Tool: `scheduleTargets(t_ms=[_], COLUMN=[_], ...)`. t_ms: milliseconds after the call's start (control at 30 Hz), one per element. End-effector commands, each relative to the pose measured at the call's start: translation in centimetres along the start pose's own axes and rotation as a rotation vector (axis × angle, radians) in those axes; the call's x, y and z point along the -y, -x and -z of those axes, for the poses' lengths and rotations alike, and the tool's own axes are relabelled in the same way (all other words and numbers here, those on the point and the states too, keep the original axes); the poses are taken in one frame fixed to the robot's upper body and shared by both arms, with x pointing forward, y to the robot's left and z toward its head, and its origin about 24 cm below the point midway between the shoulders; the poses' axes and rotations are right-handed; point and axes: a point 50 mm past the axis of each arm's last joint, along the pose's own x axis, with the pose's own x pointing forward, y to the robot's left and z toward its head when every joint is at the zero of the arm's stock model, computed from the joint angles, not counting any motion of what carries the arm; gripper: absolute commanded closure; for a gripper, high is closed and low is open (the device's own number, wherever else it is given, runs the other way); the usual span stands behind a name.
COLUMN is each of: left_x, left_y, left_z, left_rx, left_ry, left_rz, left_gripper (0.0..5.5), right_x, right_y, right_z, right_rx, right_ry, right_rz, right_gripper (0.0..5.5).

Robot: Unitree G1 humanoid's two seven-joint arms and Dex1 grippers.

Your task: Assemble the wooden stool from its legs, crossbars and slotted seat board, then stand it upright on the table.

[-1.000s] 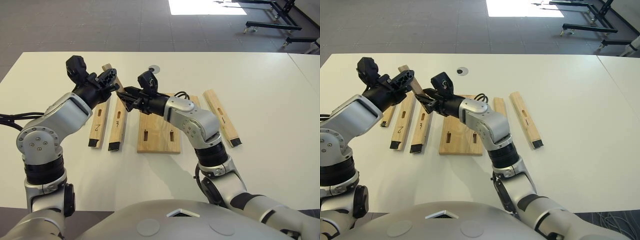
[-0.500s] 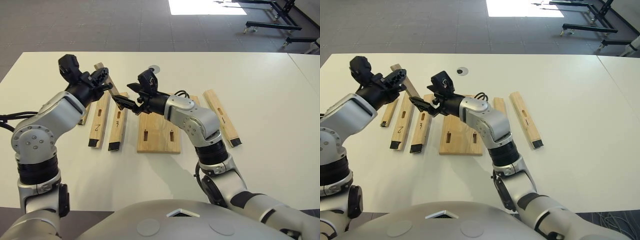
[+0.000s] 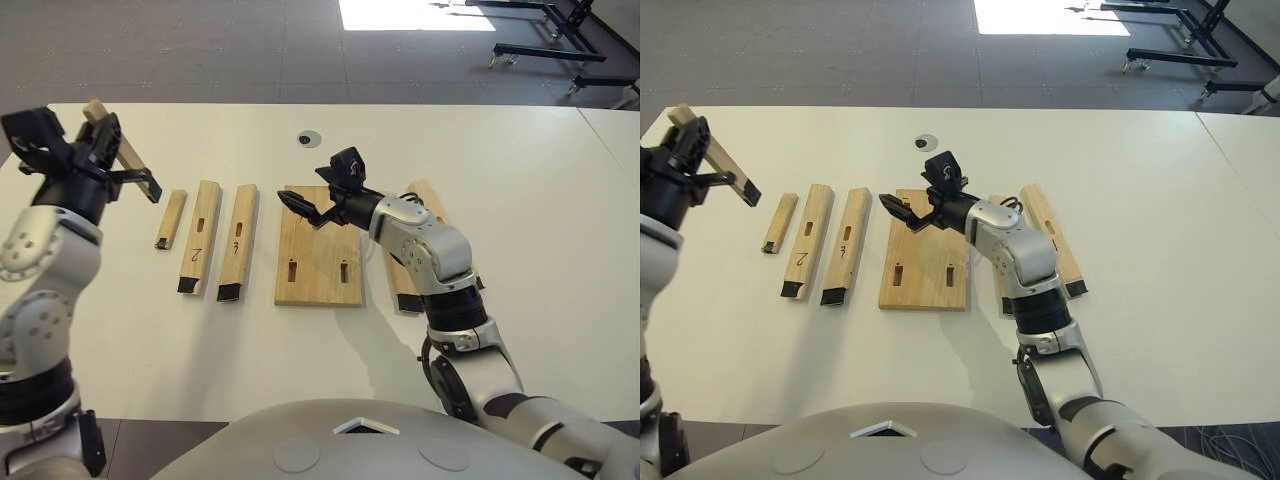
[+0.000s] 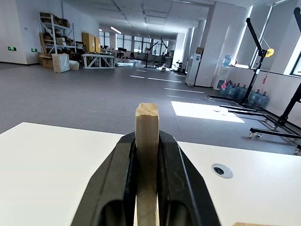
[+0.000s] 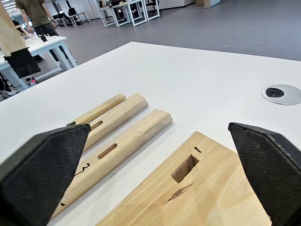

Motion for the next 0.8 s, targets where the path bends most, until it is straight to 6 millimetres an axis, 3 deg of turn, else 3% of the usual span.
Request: scheduleTargets(t_ms=[33, 300, 567, 800], left_x=[0.6, -0.6, 1.1, 0.4], left_y=[0.6, 2.9, 2.0, 2.0], left_z=[1.9, 6.8, 5.9, 7.8], left_rx=[0.051, 0.105, 0.190, 0.147], left_ry=[0.035, -0.030, 0.005, -0.017], left_rz=[-0.004, -0.132, -0.082, -0.094], left_gripper=[5.12, 5.12, 5.12, 5.12], right_x=[0.2, -0.1, -0.6, -1.1], right_y=[0.1, -0.5, -1.1, -1.3], right_z=[0.0, -0.4, -0.8, -0.7], right_rx=[0.019, -0.005, -0.030, -0.053], right_ry=[0.024, 0.071, 0.098, 0.107], right_rz=[0.030, -0.054, -0.116, -0.155], right_gripper=[0.10, 0.10, 0.10, 0.10])
